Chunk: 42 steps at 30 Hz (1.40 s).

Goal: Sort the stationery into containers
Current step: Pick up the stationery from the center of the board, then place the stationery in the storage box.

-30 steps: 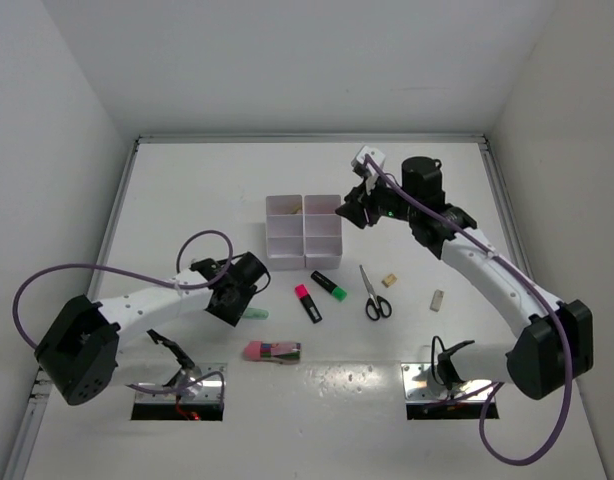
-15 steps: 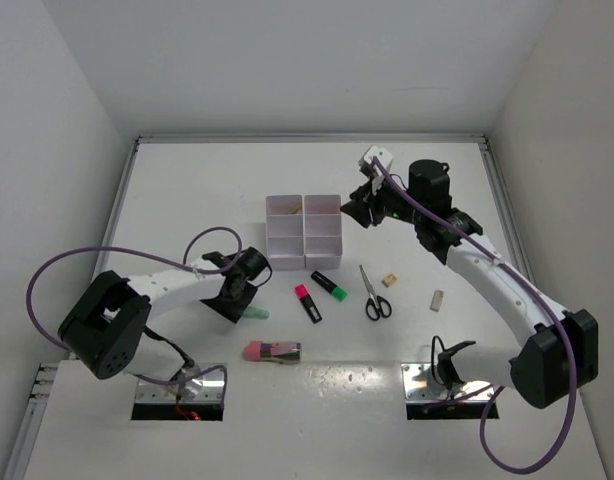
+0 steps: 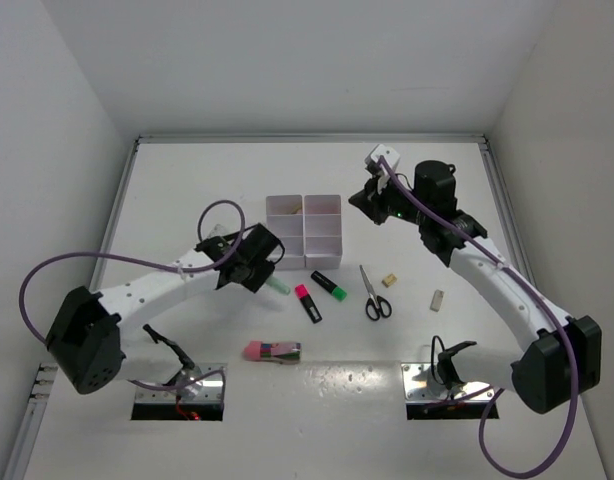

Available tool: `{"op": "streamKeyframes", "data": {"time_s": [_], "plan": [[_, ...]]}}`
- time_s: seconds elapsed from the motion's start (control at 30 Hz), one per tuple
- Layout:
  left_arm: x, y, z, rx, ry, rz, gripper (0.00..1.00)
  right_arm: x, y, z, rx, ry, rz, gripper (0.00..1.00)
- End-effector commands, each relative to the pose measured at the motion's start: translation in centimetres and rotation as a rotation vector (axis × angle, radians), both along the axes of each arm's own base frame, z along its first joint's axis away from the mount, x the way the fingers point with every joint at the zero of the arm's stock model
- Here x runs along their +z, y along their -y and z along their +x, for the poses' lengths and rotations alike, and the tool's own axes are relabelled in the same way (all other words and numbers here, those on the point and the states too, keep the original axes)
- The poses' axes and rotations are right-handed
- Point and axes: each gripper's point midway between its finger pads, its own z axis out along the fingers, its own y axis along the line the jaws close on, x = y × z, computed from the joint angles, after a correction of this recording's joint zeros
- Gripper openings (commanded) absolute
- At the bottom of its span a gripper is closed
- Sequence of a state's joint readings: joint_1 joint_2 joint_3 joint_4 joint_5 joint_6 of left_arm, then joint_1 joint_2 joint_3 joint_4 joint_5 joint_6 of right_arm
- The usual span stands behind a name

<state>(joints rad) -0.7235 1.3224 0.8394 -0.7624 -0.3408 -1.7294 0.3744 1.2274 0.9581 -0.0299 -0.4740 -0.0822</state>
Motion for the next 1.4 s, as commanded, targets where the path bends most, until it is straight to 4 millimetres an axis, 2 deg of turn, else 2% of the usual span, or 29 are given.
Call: {"op": "streamKeyframes", "data": {"time_s": [0.0, 0.03, 0.07, 0.1, 0.13, 0.17, 0.2, 0.27, 0.33, 0.37, 0.4, 0.43, 0.47, 0.57, 0.6, 0.73, 0.77, 0.8, 0.83, 0.87, 0.9, 0.93, 1.13, 1.37], "plan": [[6.8, 2.1, 2.7, -0.078, 0.189, -0.04, 0.05, 1.7, 0.5, 0.2, -0.026, 0.05, 0.022, 0.0], [9.1, 3.0, 3.7, -0.09, 0.243, -0.057, 0.03, 2.6, 0.6, 0.4, -0.039, 0.06, 0.021, 0.0], [9.9, 3.4, 4.4, -0.099, 0.262, -0.045, 0.02, 1.7, 1.1, 0.7, -0.061, 0.015, -0.001, 0.0], [10.7, 3.6, 5.1, -0.117, 0.284, -0.028, 0.02, 1.9, 1.9, 1.2, -0.107, 0.025, -0.026, 0.0], [13.2, 4.2, 6.7, -0.101, 0.351, -0.035, 0.02, 2.1, 2.3, 1.9, -0.144, 0.024, -0.04, 0.0], [13.0, 4.6, 7.6, -0.099, 0.353, -0.008, 0.02, 1.2, 2.9, 2.4, -0.19, -0.006, -0.053, 0.0], [15.2, 5.0, 9.1, -0.091, 0.418, 0.0, 0.0, 1.7, 3.7, 3.1, -0.25, 0.012, -0.066, 0.0], [16.0, 6.0, 10.8, -0.086, 0.454, 0.014, 0.0, 1.3, 4.5, 3.6, -0.294, 0.023, -0.088, 0.0], [15.6, 7.5, 13.0, -0.09, 0.48, 0.029, 0.0, 0.8, 5.2, 3.3, -0.322, 0.033, -0.093, 0.0], [17.0, 8.3, 14.1, -0.083, 0.518, 0.016, 0.0, 0.7, 5.2, 3.1, -0.322, 0.04, -0.09, 0.0], [17.3, 8.8, 14.9, -0.074, 0.533, 0.016, 0.0, 0.8, 5.3, 3.1, -0.32, 0.055, -0.093, 0.0], [16.2, 9.5, 16.0, -0.076, 0.525, 0.044, 0.0, 0.6, 5.4, 2.8, -0.319, 0.052, -0.094, 0.0], [17.4, 10.3, 16.7, -0.074, 0.556, 0.047, 0.0, 0.6, 5.6, 2.9, -0.328, 0.053, -0.097, 0.0], [16.4, 11.3, 18.8, -0.067, 0.562, 0.102, 0.0, 0.6, 5.7, 2.9, -0.337, 0.054, -0.1, 0.0], [16.1, 11.4, 19.2, -0.061, 0.563, 0.115, 0.0, 0.1, 5.7, 2.8, -0.336, 0.046, -0.104, 0.0], [15.2, 11.8, 20.4, -0.039, 0.584, 0.173, 0.0, 0.5, 5.8, 2.7, -0.337, 0.054, -0.1, 0.0], [15.9, 11.9, 20.4, -0.033, 0.61, 0.185, 0.0, 0.5, 5.8, 2.7, -0.337, 0.054, -0.1, 0.0], [15.3, 11.8, 20.6, -0.027, 0.606, 0.207, 0.0, 0.0, 5.8, 2.6, -0.334, 0.052, -0.111, 0.0], [15.4, 12.4, 20.7, -0.023, 0.627, 0.205, 0.0, 0.0, 5.8, 2.6, -0.334, 0.052, -0.111, 0.0], [15.4, 12.0, 20.9, -0.011, 0.641, 0.228, 0.0, 0.2, 5.8, 2.7, -0.334, 0.06, -0.106, 0.0], [15.0, 12.3, 20.6, -0.012, 0.648, 0.237, 0.0, 0.2, 5.8, 2.7, -0.334, 0.06, -0.106, 0.0], [15.4, 12.3, 21.0, -0.008, 0.676, 0.242, 0.0, 0.3, 5.6, 2.7, -0.324, 0.059, -0.103, 0.0], [16.7, 13.2, 20.4, -0.031, 0.757, 0.353, 0.0, -0.2, 5.7, 2.6, -0.324, 0.051, -0.108, 0.0], [14.9, 12.7, 20.7, -0.069, 0.742, 0.512, 0.0, -0.1, 5.6, 2.4, -0.313, 0.064, -0.107, 0.0]]}}
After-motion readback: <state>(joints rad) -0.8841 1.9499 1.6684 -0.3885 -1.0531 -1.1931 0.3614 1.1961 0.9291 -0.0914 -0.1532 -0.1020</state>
